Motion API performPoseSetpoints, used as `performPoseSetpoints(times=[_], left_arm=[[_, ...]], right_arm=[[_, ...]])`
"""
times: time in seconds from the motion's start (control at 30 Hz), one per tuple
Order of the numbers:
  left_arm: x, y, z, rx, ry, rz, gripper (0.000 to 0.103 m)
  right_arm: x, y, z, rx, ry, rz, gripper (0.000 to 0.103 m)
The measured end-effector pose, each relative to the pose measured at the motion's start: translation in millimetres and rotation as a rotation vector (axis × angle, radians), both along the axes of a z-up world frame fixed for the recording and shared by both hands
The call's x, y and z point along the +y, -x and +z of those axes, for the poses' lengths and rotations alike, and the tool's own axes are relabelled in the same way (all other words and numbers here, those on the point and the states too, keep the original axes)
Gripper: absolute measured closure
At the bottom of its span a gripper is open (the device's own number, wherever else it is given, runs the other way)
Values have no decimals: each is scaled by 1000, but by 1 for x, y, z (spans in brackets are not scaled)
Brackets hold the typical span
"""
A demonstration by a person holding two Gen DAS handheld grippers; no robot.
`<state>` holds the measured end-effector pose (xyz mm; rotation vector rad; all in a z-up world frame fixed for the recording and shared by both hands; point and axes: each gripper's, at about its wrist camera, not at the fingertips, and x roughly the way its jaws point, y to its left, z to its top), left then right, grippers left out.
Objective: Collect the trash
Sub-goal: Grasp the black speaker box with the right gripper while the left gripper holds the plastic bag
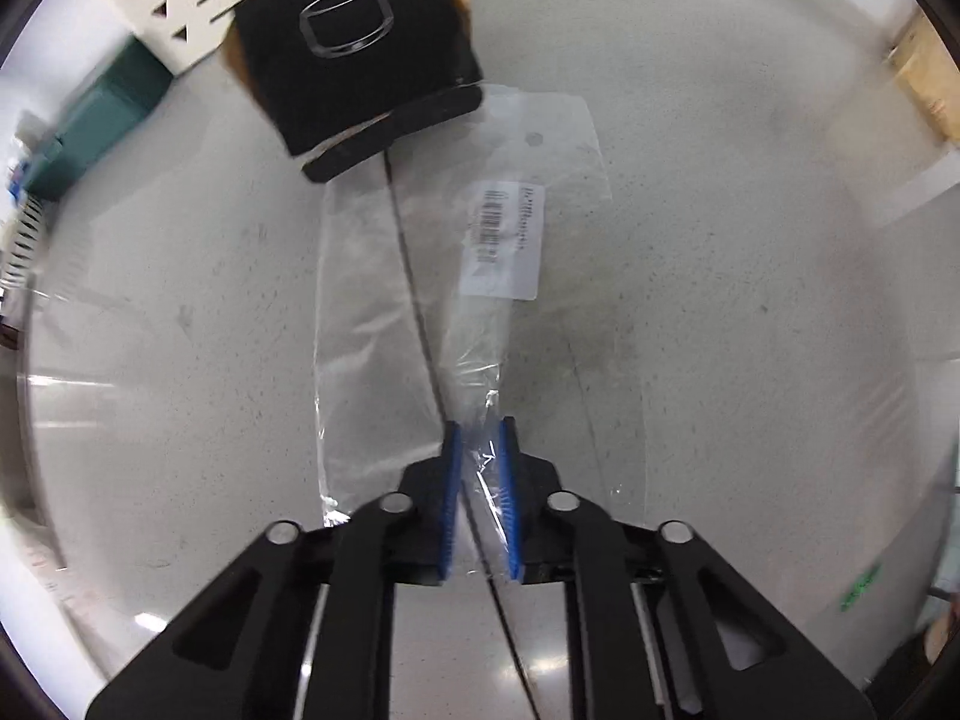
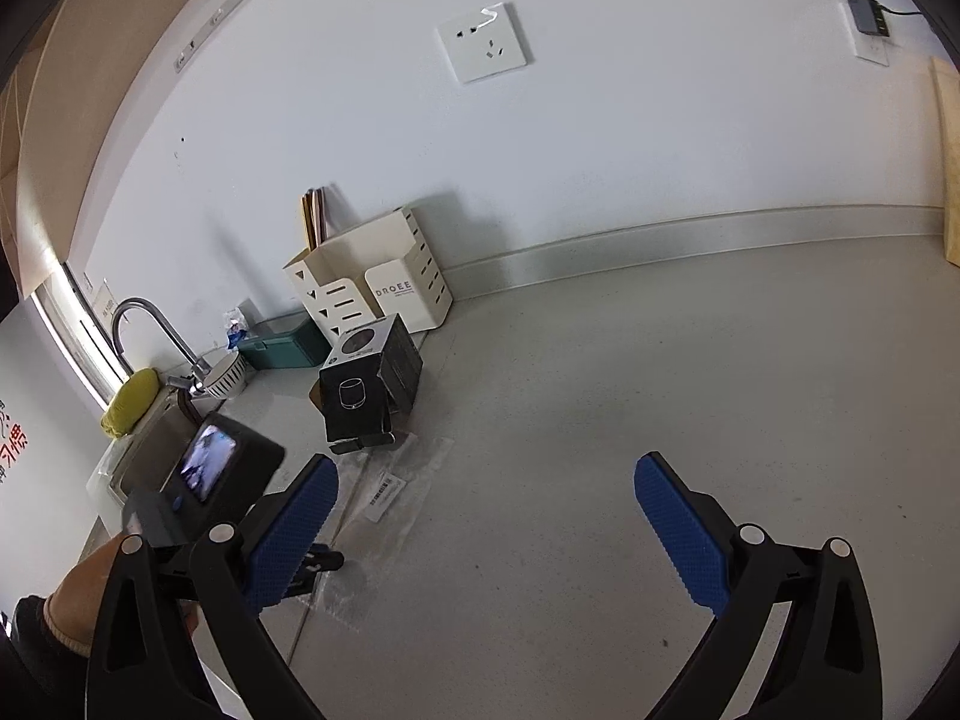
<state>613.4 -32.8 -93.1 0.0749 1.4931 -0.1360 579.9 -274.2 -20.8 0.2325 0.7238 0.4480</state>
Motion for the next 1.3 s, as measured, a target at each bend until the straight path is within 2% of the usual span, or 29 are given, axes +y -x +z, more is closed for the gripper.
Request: performPoseSetpoints(times=[0.1, 0.17, 0.3, 0.47, 0.63, 0.73, 0.83, 1.1, 1.3], left_arm=[[26, 12, 1, -35, -46, -4, 93], [40, 18, 0, -47, -11, -4, 94], [63, 24, 0, -67, -6, -36, 94], [90, 30, 1, -74, 24, -53, 94], [119, 38, 0, -85, 64, -41, 94], [133, 43, 0, -95, 78, -43, 94], [129, 45, 1, -100, 80, -49, 94], [127, 61, 12, -115, 94, -44, 94], [136, 58, 14, -118, 105, -59, 94]], right_arm=[[45, -28, -10, 25, 25, 26, 3], [74, -47, -19, 37, 56, 38, 3], [128, -86, -43, 118, 79, 56, 3], [176, -109, -52, 87, 145, 47, 3], [194, -125, -61, 95, 89, 23, 3], [211, -127, -66, 86, 105, 26, 3], [227, -133, -71, 85, 135, 27, 3], [246, -138, -58, 38, 107, 25, 3], [266, -155, -58, 42, 277, -41, 3]])
